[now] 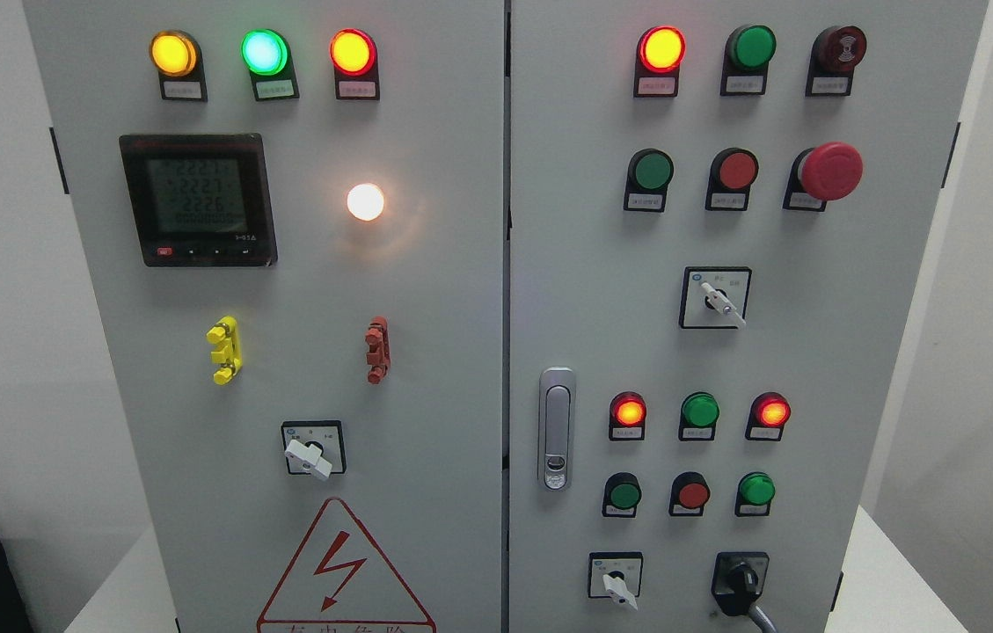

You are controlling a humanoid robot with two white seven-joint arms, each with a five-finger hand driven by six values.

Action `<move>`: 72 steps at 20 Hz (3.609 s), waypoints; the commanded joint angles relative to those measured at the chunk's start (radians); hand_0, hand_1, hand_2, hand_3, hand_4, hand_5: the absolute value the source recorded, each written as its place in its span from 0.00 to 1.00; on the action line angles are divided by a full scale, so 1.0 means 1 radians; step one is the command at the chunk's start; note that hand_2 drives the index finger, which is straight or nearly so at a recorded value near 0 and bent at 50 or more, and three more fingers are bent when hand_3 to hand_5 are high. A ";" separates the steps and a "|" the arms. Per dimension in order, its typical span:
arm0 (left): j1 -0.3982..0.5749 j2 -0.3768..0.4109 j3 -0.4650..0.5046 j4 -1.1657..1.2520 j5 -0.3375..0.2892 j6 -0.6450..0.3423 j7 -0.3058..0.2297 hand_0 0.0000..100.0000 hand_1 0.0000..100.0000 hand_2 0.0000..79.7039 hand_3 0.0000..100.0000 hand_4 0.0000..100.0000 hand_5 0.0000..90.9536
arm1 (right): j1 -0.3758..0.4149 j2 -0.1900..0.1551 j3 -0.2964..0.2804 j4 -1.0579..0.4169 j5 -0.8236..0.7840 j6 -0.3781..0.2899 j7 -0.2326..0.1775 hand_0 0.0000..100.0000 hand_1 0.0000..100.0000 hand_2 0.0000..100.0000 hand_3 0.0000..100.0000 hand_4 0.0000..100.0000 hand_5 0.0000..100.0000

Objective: Trip black knob to open circuit

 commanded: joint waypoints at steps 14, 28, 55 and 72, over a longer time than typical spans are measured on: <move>0.000 0.000 0.000 -0.025 0.000 0.001 0.000 0.12 0.39 0.00 0.00 0.00 0.00 | 0.001 0.012 0.025 -0.002 0.000 -0.003 0.007 0.00 0.06 0.07 1.00 1.00 0.99; 0.000 0.000 0.000 -0.025 0.000 0.001 0.000 0.12 0.39 0.00 0.00 0.00 0.00 | 0.001 0.017 0.034 -0.002 0.000 -0.004 0.008 0.00 0.06 0.07 1.00 1.00 0.99; 0.000 0.000 0.000 -0.025 0.000 0.001 0.000 0.12 0.39 0.00 0.00 0.00 0.00 | -0.008 0.014 0.020 0.002 -0.004 -0.004 0.008 0.00 0.05 0.08 1.00 1.00 0.99; 0.000 0.000 0.000 -0.025 0.000 0.001 0.000 0.12 0.39 0.00 0.00 0.00 0.00 | -0.005 0.016 0.022 -0.001 -0.004 -0.004 0.008 0.00 0.05 0.08 1.00 1.00 0.99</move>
